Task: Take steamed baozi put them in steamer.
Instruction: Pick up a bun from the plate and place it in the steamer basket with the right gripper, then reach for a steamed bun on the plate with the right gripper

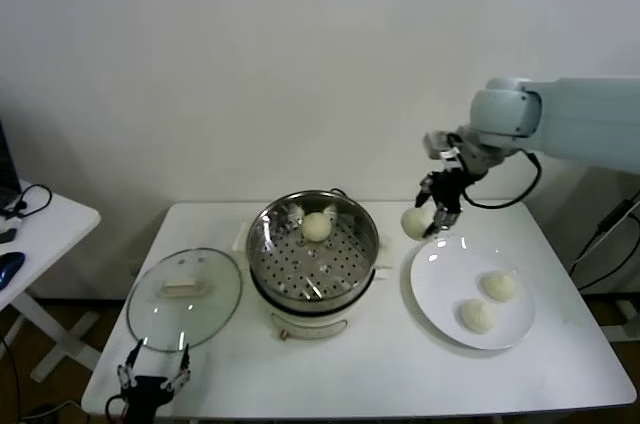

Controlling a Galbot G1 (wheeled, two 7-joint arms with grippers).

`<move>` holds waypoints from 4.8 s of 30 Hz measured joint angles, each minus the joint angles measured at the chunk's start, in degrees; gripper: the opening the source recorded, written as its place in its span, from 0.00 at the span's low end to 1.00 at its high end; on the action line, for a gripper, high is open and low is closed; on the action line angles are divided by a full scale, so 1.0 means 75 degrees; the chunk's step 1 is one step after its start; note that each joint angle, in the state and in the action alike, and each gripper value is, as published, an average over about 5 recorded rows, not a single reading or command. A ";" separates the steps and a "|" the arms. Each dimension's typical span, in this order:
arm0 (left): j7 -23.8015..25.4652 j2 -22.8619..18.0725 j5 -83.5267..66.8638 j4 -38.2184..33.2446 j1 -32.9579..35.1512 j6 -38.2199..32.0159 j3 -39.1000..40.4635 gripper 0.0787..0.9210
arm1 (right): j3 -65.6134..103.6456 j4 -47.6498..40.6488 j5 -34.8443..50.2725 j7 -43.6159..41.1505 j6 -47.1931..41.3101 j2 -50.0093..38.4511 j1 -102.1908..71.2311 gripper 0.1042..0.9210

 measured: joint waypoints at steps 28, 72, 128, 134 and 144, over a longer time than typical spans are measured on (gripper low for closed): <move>0.0046 0.0038 -0.0081 -0.0099 -0.0110 -0.0013 -0.0216 0.88 | 0.1472 -0.2275 0.0199 0.0912 -0.0802 0.3734 -0.2488 0.64; 0.0143 0.0002 -0.0123 -0.0299 -0.0041 0.0040 -0.0304 0.88 | 0.0277 -0.0900 -0.0559 -0.0077 0.0182 0.1301 -0.1248 0.88; 0.0118 -0.0115 0.0096 -0.0178 0.0097 -0.0020 -0.0510 0.88 | 0.2271 -0.1487 -0.4780 0.0548 0.0359 -0.2589 -0.5874 0.87; 0.0118 -0.0120 0.0104 -0.0178 0.0096 -0.0022 -0.0513 0.88 | 0.2360 -0.1481 -0.4828 0.0549 0.0331 -0.2579 -0.5945 0.75; 0.0116 -0.0123 0.0120 -0.0169 0.0095 -0.0024 -0.0526 0.88 | 0.2339 -0.1371 -0.4825 0.0470 0.0360 -0.2539 -0.5793 0.66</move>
